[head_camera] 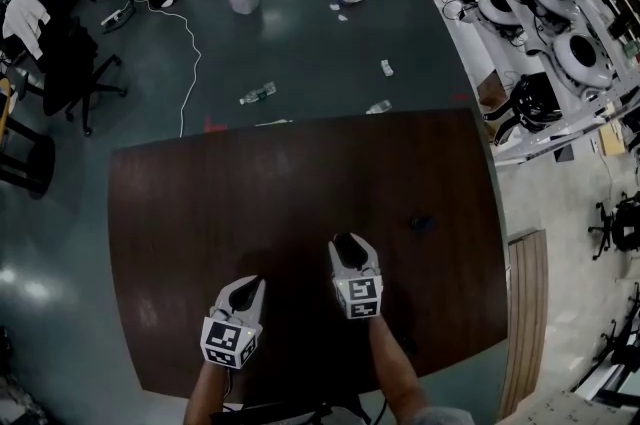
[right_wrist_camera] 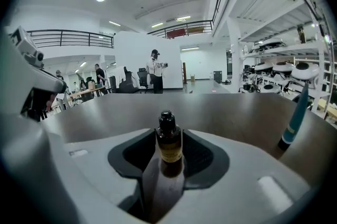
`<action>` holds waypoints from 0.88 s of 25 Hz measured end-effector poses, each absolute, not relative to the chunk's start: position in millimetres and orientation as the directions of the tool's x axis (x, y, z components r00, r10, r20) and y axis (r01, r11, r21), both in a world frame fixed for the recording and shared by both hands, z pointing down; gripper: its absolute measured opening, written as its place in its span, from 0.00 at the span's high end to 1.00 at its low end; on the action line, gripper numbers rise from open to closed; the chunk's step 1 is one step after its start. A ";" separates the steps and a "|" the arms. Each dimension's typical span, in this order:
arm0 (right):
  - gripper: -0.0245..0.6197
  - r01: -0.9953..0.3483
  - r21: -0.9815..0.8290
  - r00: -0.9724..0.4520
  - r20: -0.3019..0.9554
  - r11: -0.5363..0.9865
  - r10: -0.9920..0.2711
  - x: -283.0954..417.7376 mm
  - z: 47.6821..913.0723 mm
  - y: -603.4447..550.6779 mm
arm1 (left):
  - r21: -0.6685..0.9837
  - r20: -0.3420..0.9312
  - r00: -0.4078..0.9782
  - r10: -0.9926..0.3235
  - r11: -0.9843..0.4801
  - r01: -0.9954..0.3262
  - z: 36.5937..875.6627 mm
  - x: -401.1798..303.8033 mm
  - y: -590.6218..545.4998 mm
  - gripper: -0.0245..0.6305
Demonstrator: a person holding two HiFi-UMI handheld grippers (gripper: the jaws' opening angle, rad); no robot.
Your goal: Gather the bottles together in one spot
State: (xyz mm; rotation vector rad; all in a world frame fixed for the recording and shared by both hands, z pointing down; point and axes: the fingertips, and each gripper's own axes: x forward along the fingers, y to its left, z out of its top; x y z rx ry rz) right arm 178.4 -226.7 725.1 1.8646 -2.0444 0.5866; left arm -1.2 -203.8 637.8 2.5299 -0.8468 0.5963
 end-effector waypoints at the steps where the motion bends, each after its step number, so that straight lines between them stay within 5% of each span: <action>1: 0.72 -0.994 -0.085 -0.102 0.490 0.069 -0.866 178.5 725.1 -228.1 | 0.237 0.511 0.724 -0.464 -0.733 -0.637 638.0 -1.5 -204.3 0.96; 22: 0.74 -0.997 -0.056 -0.068 0.465 0.047 -0.882 188.3 705.3 -218.4 | 0.231 0.488 0.716 -0.500 -0.717 -0.658 624.0 -12.6 -202.4 0.96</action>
